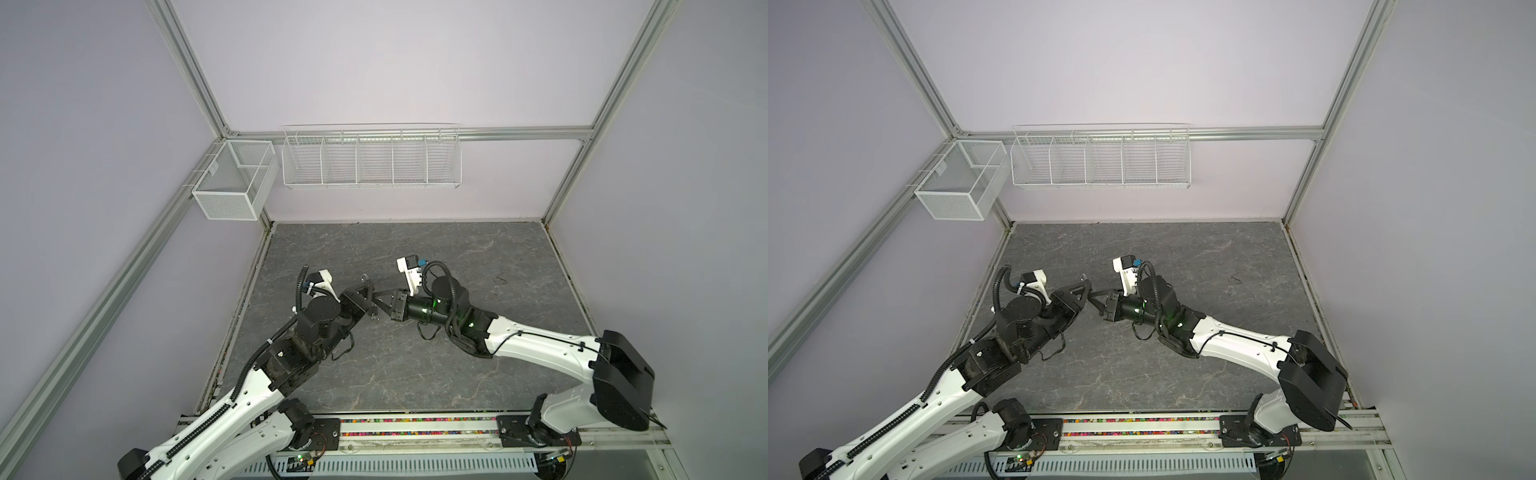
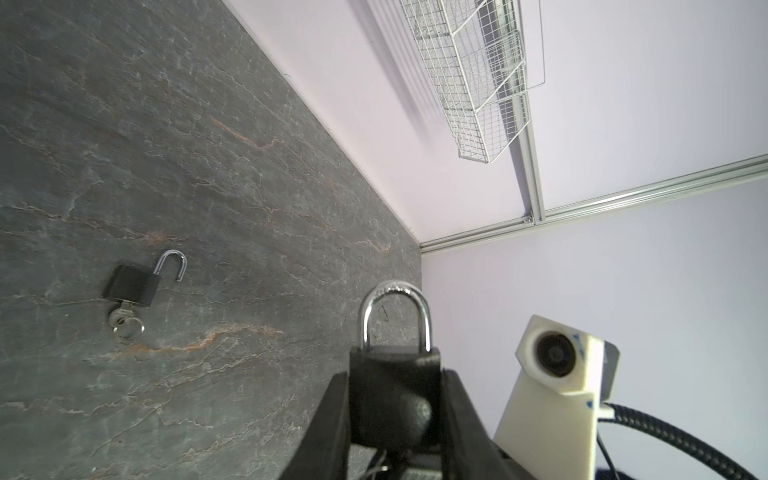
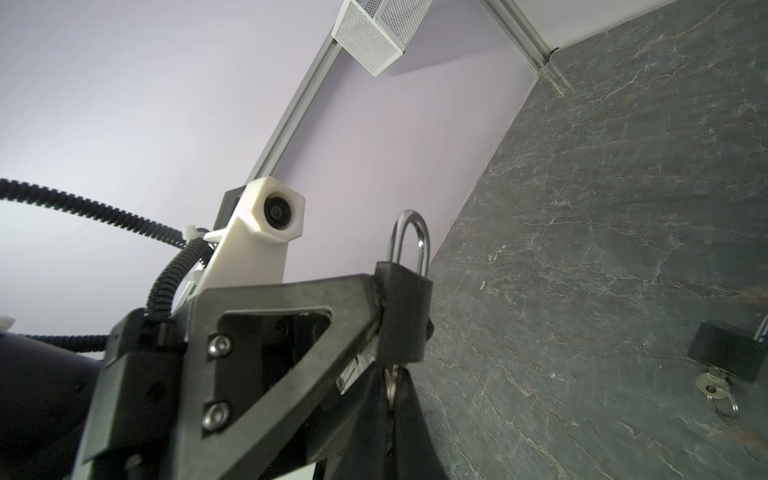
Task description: Unlock with the key
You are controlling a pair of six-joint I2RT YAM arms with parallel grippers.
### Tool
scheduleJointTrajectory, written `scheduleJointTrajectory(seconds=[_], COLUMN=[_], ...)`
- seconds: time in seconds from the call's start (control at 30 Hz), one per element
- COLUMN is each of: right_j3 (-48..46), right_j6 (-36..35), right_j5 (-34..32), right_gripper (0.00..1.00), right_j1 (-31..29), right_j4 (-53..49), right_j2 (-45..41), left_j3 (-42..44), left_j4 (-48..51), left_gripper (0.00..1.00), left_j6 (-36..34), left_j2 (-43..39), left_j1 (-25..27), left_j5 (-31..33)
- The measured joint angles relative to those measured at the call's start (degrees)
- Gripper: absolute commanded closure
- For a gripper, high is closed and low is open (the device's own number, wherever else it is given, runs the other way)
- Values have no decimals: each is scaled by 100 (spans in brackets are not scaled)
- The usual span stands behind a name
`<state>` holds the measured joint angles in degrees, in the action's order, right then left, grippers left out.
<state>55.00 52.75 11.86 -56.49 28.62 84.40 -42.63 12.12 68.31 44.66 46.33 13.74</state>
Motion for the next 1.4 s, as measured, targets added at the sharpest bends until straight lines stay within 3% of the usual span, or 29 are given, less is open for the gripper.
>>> scheduleJointTrajectory(seconds=[0.4, 0.67, 0.77, 1.03, 1.27, 1.4], right_j3=[-63, 223, 249, 323, 1204, 1626], right_j6=[-9, -737, -977, -1670, -2343, -2667], right_j5=[-4, -262, -376, -807, -857, -754], right_gripper=[92, 75, 61, 39, 21, 19], right_j1=[15, -138, -197, -170, 216, 461], right_j4=[87, -881, -1270, -2505, -4072, -4843], right_j2=[-96, -317, -422, -1071, -1161, -951], left_j3=[-13, -431, -647, -833, -142, 564], left_j4=[-120, 398, 708, 1200, 979, 468], left_gripper=[100, 100, 100, 100, 100, 100], left_j6=[-92, -629, -929, -1939, -3235, -3956], left_j2=[-13, 94, 184, 293, 122, -50], left_j1=[-4, 24, 24, 24, 37, 240], left_j5=[-90, -114, -22, 173, 162, 109])
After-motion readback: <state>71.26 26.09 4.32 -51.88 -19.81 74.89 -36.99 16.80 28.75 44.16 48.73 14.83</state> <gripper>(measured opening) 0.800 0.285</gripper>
